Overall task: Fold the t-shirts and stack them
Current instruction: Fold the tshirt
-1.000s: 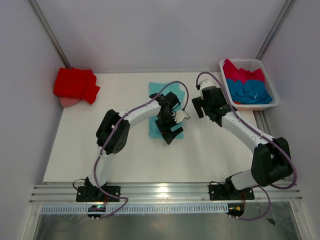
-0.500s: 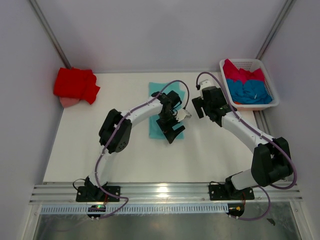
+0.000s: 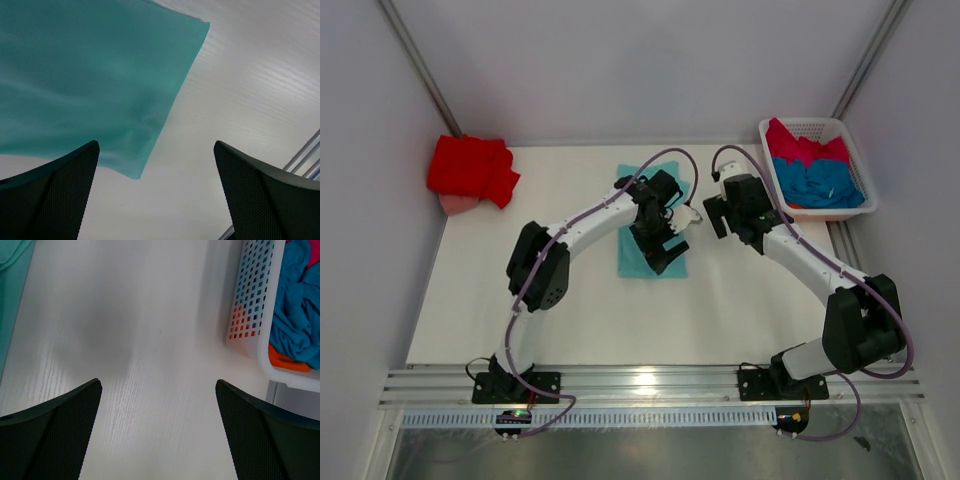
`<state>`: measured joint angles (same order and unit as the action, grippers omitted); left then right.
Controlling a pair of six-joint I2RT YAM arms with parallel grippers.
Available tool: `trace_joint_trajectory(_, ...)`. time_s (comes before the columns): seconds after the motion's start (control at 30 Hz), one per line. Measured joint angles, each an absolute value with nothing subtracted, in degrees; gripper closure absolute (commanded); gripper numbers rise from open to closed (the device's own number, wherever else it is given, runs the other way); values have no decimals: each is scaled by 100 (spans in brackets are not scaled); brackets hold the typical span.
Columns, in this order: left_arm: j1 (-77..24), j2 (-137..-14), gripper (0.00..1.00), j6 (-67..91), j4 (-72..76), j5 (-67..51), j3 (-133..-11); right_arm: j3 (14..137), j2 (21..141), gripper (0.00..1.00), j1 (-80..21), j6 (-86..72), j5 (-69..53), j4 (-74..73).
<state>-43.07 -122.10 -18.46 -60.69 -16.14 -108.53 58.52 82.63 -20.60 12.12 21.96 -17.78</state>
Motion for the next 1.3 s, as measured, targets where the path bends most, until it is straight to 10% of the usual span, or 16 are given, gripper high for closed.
trace_joint_trajectory(1.3, -4270, -12698, 1, -1629, -6246, -884, -10726, 5782, 8197, 1, -2060, 1293, 2080, -1776)
